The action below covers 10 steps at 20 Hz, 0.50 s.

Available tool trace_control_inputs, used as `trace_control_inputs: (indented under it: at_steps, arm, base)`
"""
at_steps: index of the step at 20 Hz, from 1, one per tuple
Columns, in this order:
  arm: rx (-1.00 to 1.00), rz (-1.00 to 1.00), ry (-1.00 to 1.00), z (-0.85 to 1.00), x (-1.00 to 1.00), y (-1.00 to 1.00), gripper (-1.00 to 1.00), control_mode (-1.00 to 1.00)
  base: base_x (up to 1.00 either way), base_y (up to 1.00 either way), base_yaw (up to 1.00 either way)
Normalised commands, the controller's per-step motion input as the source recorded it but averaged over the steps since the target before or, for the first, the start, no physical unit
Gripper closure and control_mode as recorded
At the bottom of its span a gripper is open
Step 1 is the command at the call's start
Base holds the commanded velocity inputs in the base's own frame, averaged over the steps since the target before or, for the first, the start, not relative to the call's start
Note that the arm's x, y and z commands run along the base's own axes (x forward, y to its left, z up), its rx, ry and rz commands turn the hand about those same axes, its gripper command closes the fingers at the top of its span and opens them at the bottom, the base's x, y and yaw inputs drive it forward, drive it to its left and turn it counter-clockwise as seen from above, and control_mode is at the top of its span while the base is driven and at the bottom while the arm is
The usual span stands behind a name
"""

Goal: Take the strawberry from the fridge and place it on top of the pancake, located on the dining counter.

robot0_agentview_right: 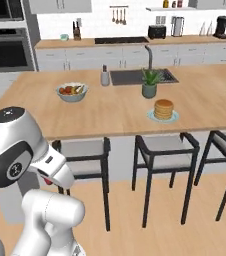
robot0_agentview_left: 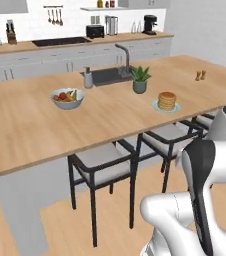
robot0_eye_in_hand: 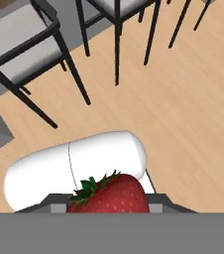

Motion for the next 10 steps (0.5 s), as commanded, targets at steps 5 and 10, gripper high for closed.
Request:
trace_control_inputs:
  at_steps: [5,10]
  arm:
    - [0.00,0.00,0.00,0.00,0.00,0.00,1.00,1.00]
    - [0.00,0.00,0.00,0.00,0.00,0.00,1.00,1.00]
  base:
    - [0.10,-1.00,0.42]
    - [0.25,-1.00,0.48]
